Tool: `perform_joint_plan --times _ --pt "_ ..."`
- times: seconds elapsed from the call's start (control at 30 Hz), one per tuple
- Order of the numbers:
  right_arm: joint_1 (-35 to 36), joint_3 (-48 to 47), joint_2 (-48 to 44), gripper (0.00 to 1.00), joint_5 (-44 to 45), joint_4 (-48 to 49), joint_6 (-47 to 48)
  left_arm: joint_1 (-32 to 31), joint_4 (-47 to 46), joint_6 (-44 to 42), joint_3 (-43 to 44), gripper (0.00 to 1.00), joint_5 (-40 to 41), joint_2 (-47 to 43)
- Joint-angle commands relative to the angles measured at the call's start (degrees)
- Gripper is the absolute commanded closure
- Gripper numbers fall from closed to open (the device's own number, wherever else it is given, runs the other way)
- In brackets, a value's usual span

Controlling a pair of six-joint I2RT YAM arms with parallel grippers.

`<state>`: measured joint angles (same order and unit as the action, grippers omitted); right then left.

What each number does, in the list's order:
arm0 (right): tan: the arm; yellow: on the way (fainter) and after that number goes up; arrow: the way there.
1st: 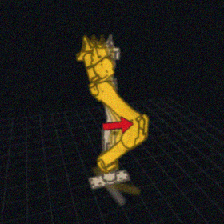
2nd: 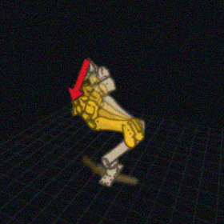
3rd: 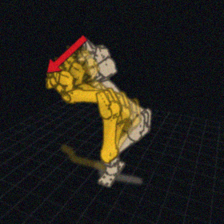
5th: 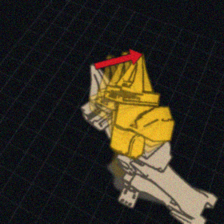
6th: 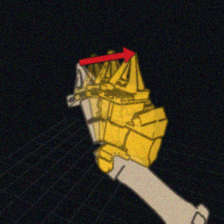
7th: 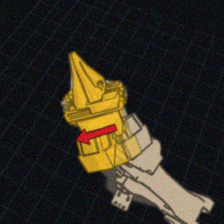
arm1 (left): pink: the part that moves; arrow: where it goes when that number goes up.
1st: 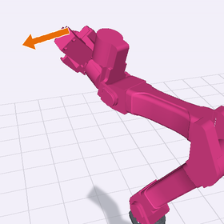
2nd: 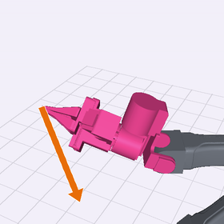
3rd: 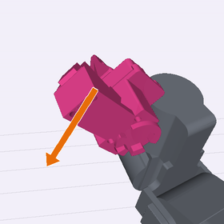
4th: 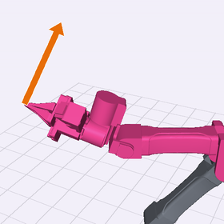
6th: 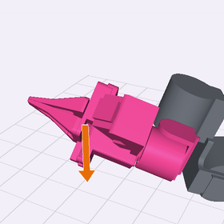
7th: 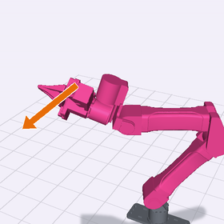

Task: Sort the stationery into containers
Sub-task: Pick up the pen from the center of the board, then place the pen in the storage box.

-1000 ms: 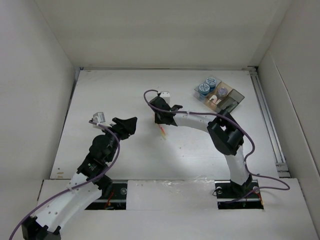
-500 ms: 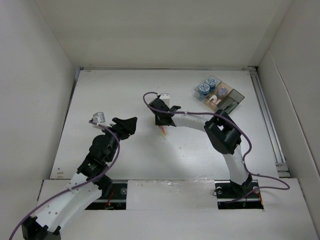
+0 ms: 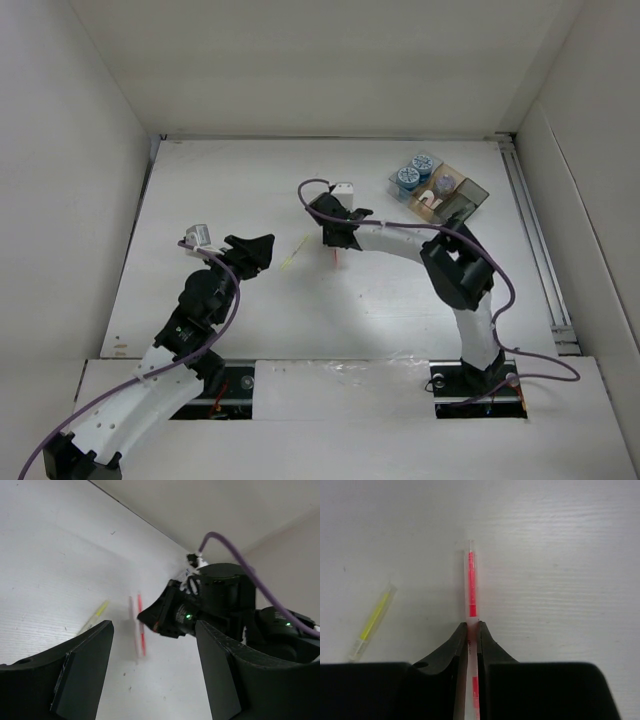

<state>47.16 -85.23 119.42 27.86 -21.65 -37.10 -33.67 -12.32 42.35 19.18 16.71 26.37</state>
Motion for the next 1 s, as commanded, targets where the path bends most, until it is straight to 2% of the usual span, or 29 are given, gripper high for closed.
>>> perform_joint_plan --times 0.0,0.07,0.2,0.27,0.33,0.47,0.67,0.9,0.93,0.97 --pt "-4.6 0.5 -7.96 0.99 5.62 -0.06 -0.34 -0.08 -1.83 -0.86 -0.55 0.37 0.43 -0.53" --pt "-7.5 1.12 -12.52 0.99 6.77 -0.06 -1.82 -0.08 -1.83 -0.86 -0.55 0.37 0.43 -0.53" --pt "-18.48 5.94 -21.75 0.99 5.37 1.25 -4.55 -0.08 -1.83 -0.86 -0.55 0.37 0.96 1.39" --pt "-26.39 9.01 -25.96 0.99 3.62 3.27 -6.65 -0.08 -1.83 -0.86 -0.02 0.37 1.48 2.71" --pt "-34.19 10.69 -27.48 0.99 -0.32 5.03 -7.72 -0.08 -1.83 -0.86 0.51 0.37 2.19 5.25" --pt "-42.56 11.23 -26.08 0.99 -4.9 6.97 -8.95 -0.08 -1.83 -0.86 1.56 0.37 3.59 8.95" --pt "-45.3 9.38 -19.75 0.99 -5.27 6.44 -8.95 -0.08 -3.59 -0.34 3.75 0.34 6.4 17.2" --pt "-46.89 11.67 -18.52 0.97 -5.27 7.24 -11.76 -0.08 -0.79 -0.34 9.64 0.3 8.95 28.54" --pt "-46.89 12.28 -18.52 0.97 -4.75 7.24 -11.76 -0.08 -0.78 -0.34 10.26 0.26 8.95 29.69" --pt "-46.89 12.98 -18.52 0.97 -4.74 7.24 -12.55 0.53 -0.78 -0.86 11.74 0.26 9.48 30.66"
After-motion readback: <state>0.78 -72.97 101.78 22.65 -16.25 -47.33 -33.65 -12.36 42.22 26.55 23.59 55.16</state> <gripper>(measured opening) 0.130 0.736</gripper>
